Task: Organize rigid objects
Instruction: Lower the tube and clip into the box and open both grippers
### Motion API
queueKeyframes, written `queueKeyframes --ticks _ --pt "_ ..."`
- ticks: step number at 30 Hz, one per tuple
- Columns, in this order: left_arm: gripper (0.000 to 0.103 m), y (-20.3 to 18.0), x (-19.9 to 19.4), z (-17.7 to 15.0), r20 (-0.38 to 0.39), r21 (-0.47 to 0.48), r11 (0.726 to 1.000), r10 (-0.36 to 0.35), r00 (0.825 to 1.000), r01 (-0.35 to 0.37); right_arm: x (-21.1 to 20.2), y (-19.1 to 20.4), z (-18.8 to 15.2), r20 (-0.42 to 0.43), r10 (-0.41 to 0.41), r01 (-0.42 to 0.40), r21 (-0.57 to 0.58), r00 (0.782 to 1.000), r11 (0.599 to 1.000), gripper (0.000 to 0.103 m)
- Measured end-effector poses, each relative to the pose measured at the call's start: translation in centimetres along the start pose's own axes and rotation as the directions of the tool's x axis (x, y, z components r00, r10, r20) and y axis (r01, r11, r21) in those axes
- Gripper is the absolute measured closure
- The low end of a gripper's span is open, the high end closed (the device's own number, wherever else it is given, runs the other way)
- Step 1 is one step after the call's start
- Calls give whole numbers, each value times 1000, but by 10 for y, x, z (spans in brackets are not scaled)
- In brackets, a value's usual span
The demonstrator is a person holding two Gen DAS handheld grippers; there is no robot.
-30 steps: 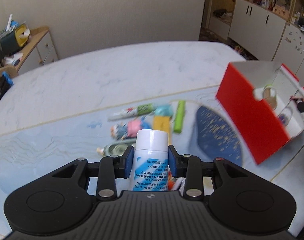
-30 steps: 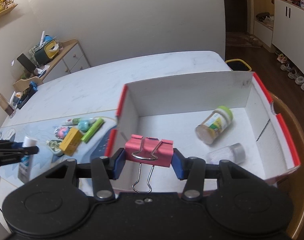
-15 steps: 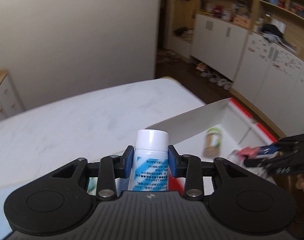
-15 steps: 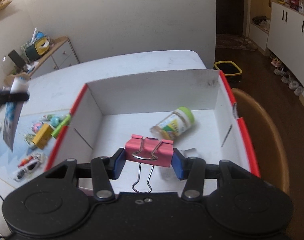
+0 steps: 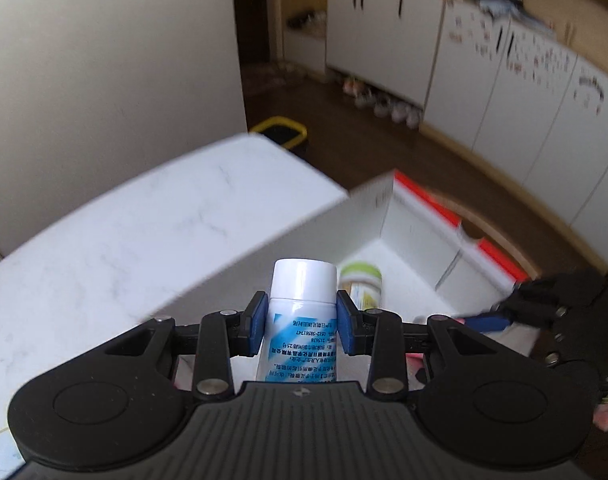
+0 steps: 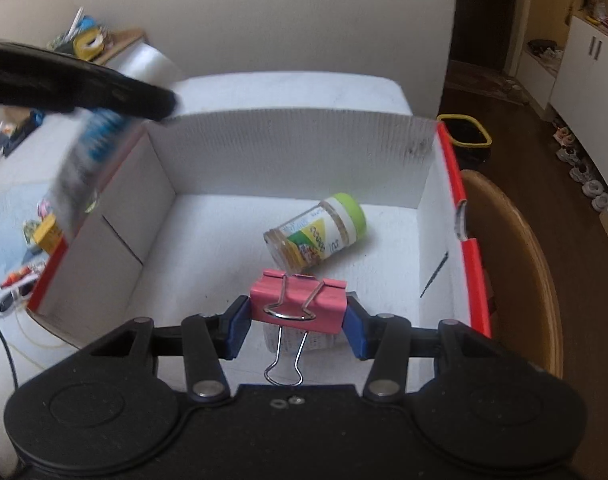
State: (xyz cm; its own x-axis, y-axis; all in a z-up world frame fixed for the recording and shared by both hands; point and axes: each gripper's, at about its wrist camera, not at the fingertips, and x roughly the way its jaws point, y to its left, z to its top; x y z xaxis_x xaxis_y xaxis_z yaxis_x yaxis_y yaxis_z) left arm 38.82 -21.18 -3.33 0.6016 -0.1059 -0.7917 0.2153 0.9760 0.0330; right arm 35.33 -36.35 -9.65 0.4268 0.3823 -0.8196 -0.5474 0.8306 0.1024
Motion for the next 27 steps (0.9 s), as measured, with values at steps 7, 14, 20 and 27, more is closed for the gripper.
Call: queueKeyframes --ticks 7,14,20,27 --pt "68 -9 63 -4 -127 16 999 35 991 -33 22 -6 2 -40 -17 16 -19 999 1000 55" --pt "68 -2 98 -11 -205 14 997 74 976 -72 27 -5 8 -50 -5 1 -62 999 998 55" --pt "68 2 112 -14 -237 -1 997 70 969 -73 33 -11 23 -48 -36 33 -69 998 997 55" --pt "68 6 120 -16 -265 -29 998 52 963 -62 53 -6 28 -129 -43 27 -122 991 992 55"
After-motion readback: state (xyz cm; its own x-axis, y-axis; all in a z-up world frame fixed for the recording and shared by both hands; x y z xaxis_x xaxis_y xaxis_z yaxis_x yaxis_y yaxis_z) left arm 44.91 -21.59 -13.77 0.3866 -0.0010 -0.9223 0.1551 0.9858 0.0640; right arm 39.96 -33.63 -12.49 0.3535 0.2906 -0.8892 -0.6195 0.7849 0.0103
